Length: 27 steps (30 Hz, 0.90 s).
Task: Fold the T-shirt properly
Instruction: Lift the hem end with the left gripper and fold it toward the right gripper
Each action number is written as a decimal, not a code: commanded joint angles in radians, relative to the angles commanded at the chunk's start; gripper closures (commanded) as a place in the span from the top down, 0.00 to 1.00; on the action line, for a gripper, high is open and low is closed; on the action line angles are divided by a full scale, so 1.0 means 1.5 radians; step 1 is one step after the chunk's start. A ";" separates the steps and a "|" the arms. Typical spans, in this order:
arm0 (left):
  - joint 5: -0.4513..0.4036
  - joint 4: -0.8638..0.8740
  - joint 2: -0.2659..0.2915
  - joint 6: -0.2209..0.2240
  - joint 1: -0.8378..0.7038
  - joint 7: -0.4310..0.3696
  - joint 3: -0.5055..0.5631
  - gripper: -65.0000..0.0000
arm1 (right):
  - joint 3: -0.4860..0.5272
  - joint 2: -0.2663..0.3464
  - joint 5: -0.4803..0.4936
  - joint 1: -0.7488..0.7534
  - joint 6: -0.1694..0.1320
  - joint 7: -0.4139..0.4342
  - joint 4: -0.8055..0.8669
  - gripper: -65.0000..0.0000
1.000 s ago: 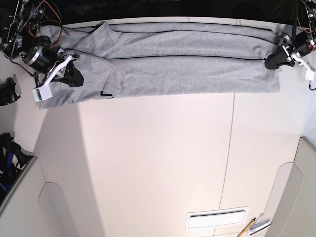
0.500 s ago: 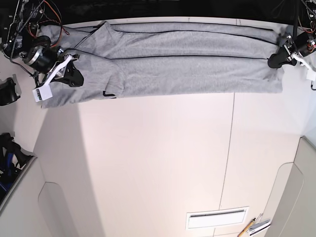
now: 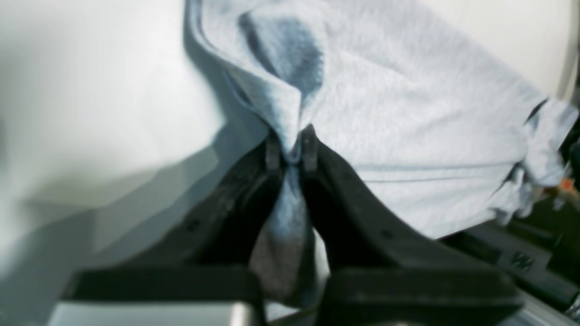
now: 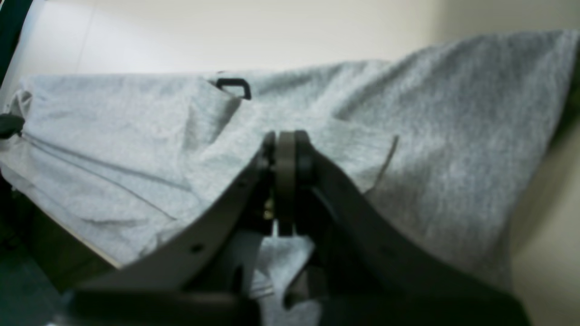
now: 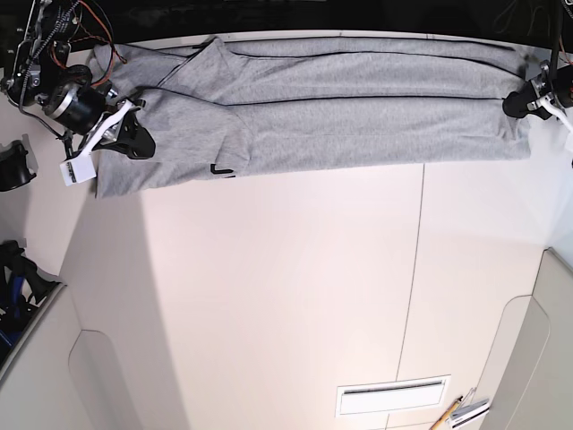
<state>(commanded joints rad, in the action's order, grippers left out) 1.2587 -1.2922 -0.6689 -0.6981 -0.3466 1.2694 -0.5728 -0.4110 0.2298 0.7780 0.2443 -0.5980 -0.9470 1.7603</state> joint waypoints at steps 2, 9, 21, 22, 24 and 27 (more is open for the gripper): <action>-0.009 -0.023 -0.007 0.000 0.000 0.002 0.000 0.00 | 0.000 0.000 0.000 0.000 0.000 0.000 0.000 0.00; -0.034 -0.056 -0.070 0.000 0.000 -0.001 0.000 0.00 | 0.000 0.000 0.000 0.000 0.000 -0.002 0.000 0.00; -0.114 -0.208 -0.114 0.000 0.000 -0.016 0.000 0.00 | 0.000 0.000 -0.001 0.000 0.000 -0.007 0.000 0.00; -0.120 -0.234 -0.110 0.000 0.000 -0.016 0.000 0.00 | 0.000 0.000 -0.001 0.000 0.000 -0.008 0.000 0.00; -0.120 -0.288 -0.098 0.000 -0.006 -0.016 0.000 0.00 | 0.000 0.000 -0.001 0.000 0.000 -0.010 0.000 0.00; -0.119 -0.371 -0.063 0.000 -0.016 -0.011 0.001 0.00 | 0.000 0.000 -0.008 0.000 0.000 -0.012 0.000 0.00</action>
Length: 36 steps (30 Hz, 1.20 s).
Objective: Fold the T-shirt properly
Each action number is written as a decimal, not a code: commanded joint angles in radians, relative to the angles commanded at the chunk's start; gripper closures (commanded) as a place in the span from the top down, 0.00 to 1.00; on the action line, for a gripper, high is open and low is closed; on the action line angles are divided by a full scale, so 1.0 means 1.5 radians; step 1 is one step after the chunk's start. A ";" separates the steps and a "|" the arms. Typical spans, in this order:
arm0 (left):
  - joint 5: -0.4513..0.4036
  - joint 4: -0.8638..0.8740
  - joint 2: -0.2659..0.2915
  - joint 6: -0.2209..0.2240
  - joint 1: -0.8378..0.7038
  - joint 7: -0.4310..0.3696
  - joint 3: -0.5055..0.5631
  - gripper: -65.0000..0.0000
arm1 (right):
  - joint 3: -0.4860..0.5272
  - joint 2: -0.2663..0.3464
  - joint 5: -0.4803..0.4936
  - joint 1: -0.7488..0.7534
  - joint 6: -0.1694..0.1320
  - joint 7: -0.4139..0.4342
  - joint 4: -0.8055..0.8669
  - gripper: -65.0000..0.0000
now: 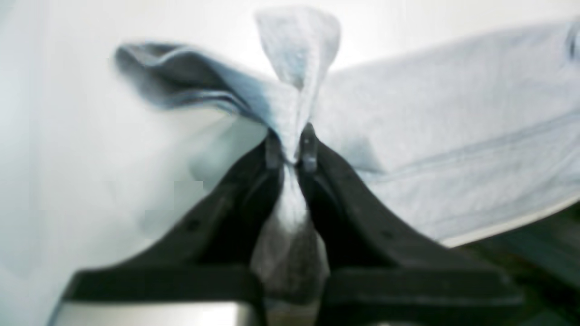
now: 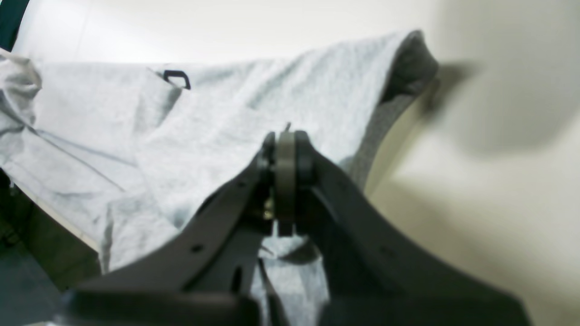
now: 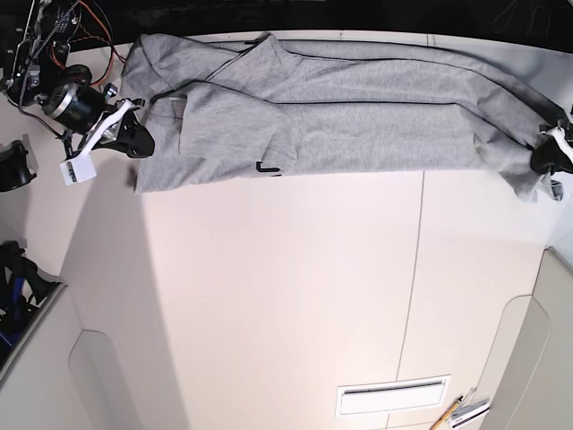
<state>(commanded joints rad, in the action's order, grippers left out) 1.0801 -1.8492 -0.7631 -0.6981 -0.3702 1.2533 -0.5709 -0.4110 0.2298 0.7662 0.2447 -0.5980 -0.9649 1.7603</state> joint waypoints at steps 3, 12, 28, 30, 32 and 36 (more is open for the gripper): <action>0.000 -0.078 0.039 0.000 -0.014 0.002 0.007 0.00 | 0.000 0.000 0.000 0.000 0.000 -0.001 0.000 0.00; -0.068 -0.188 0.105 0.000 -0.030 -0.023 0.177 0.00 | 0.000 0.000 0.000 0.000 0.000 -0.001 0.000 0.00; -0.318 -0.185 0.136 0.057 -0.028 -0.168 0.458 0.00 | 0.000 0.000 0.000 0.000 0.000 -0.001 0.000 0.00; -0.319 -0.185 0.136 0.057 -0.028 -0.170 0.460 0.00 | 0.000 0.000 0.001 0.000 0.000 -0.001 0.000 0.00; -0.319 -0.185 0.136 0.057 -0.028 -0.170 0.460 0.14 | 0.000 0.000 0.000 0.000 0.000 -0.001 0.000 0.00; -0.317 -0.185 0.136 0.079 -0.029 -0.179 0.460 0.43 | 0.000 0.000 0.000 0.000 0.000 -0.001 0.000 0.00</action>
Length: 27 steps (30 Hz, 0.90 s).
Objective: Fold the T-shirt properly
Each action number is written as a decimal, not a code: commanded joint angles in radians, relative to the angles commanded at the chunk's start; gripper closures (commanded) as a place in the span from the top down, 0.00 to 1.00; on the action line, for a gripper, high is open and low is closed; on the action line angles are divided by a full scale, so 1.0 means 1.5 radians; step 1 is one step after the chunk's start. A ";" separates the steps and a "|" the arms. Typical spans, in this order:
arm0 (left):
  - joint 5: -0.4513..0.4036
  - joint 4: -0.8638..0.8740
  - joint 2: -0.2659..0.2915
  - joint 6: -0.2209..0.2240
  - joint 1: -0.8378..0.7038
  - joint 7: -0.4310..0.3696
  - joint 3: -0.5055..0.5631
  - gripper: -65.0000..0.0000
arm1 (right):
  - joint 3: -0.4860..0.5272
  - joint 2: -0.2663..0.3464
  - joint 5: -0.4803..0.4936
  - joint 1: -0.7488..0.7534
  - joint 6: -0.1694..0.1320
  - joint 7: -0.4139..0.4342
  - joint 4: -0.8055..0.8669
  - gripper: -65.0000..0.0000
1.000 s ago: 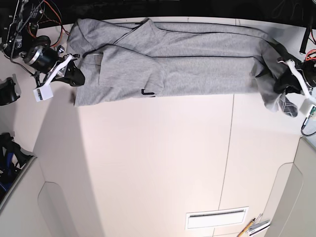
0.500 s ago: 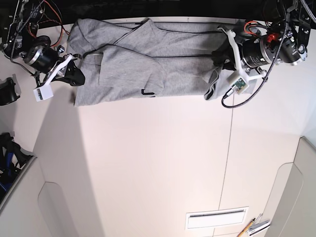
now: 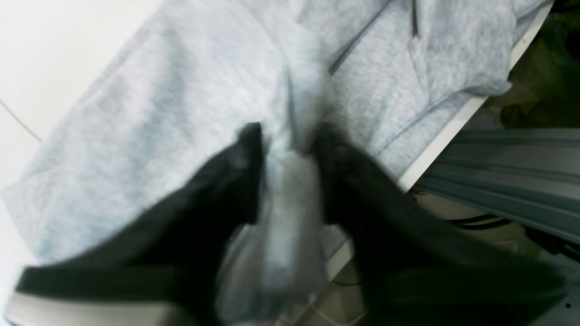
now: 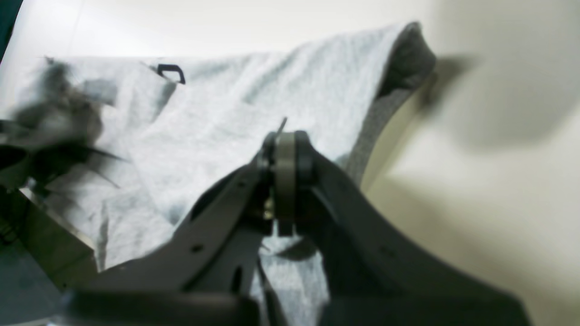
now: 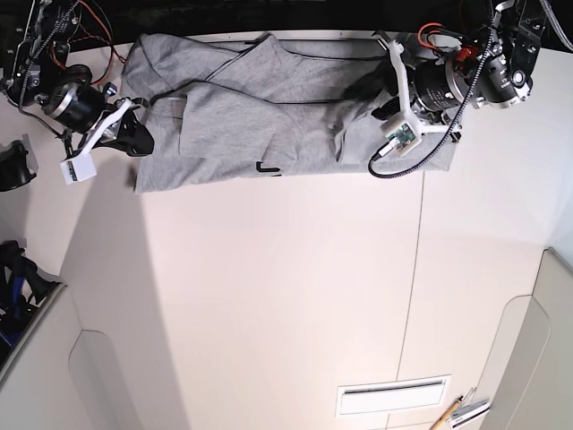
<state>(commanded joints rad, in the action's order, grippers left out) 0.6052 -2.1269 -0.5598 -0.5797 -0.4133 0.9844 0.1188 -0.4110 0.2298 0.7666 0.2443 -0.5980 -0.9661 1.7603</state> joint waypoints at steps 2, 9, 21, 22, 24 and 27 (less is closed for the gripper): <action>0.028 0.000 0.000 0.000 0.000 -0.001 0.000 0.49 | 0.000 0.000 0.000 0.000 0.000 0.000 0.000 0.00; 0.097 0.000 0.000 -0.006 0.000 -0.001 0.000 0.49 | -0.001 0.000 0.000 0.000 0.000 -0.004 0.000 0.00; 0.048 0.000 0.000 -0.005 0.000 -0.009 -0.010 0.49 | -0.138 0.006 0.055 0.000 -0.006 -0.055 0.000 0.65; 0.047 0.000 0.000 -0.005 0.001 -0.011 -0.010 0.49 | -0.138 0.006 0.052 0.000 -0.006 -0.055 0.000 0.66; 0.048 0.000 0.000 -0.005 0.000 -0.011 -0.010 0.49 | -0.138 0.006 0.048 0.000 -0.006 -0.055 -0.001 0.66; 0.048 0.000 0.000 -0.005 0.000 -0.011 -0.010 0.49 | -0.135 0.014 0.051 0.000 -0.007 -0.054 -0.013 0.66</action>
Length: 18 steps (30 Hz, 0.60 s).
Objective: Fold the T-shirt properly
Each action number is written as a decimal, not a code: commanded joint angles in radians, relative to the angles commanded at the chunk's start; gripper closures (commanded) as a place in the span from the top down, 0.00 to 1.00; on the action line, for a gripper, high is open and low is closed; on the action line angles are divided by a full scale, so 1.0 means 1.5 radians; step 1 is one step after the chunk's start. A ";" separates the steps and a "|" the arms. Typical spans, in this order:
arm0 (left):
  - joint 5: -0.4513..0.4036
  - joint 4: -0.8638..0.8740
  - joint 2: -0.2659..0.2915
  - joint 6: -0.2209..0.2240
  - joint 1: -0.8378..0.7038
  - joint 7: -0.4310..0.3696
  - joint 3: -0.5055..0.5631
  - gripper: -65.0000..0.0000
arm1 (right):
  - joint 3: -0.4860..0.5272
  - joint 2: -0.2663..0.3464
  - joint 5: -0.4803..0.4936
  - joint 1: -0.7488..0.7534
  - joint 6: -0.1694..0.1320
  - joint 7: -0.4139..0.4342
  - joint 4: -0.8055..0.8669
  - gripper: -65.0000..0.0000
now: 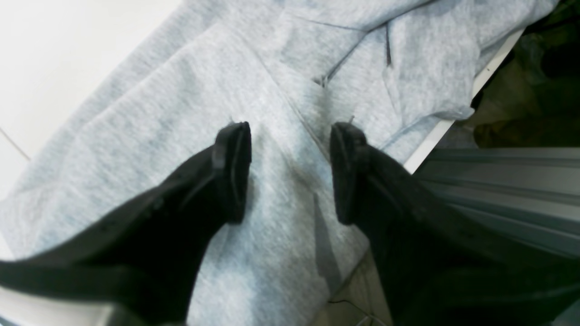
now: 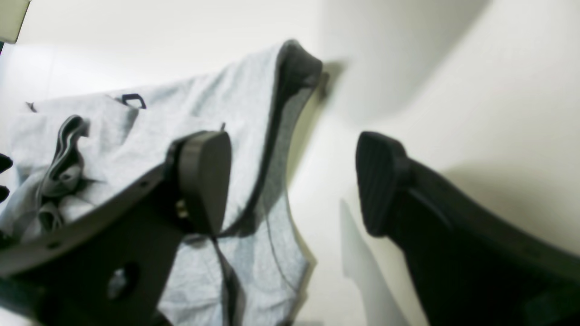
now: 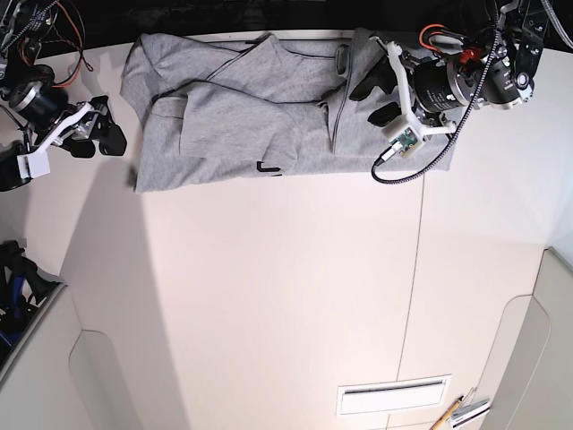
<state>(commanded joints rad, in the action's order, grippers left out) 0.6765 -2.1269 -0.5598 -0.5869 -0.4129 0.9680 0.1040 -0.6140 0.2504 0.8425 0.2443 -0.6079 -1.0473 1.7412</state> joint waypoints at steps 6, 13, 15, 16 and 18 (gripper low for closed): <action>0.000 0.000 0.000 0.000 0.000 0.000 0.000 0.49 | 0.003 0.053 0.087 -0.009 -0.014 -0.005 -0.139 0.66; 0.000 0.000 0.000 0.000 0.001 0.000 0.000 0.49 | 0.003 0.058 0.236 -0.050 -0.041 -0.131 -0.292 0.66; 0.000 0.000 0.000 0.000 0.000 0.000 0.000 0.49 | 0.003 0.056 0.266 -0.058 -0.042 -0.160 -0.304 0.66; -0.001 0.000 0.000 0.000 0.000 0.000 0.000 0.49 | 0.007 0.056 0.280 -0.057 -0.045 -0.169 -0.304 0.66; -0.001 0.000 0.000 0.000 0.000 0.000 0.000 0.49 | 0.015 0.056 0.297 -0.057 -0.046 -0.181 -0.304 0.66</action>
<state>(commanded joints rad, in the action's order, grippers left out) 0.6758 -2.1269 -0.5594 -0.5865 -0.4126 0.9680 0.1040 -0.5911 0.3347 1.2881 0.1581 -0.6769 -1.3186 1.2850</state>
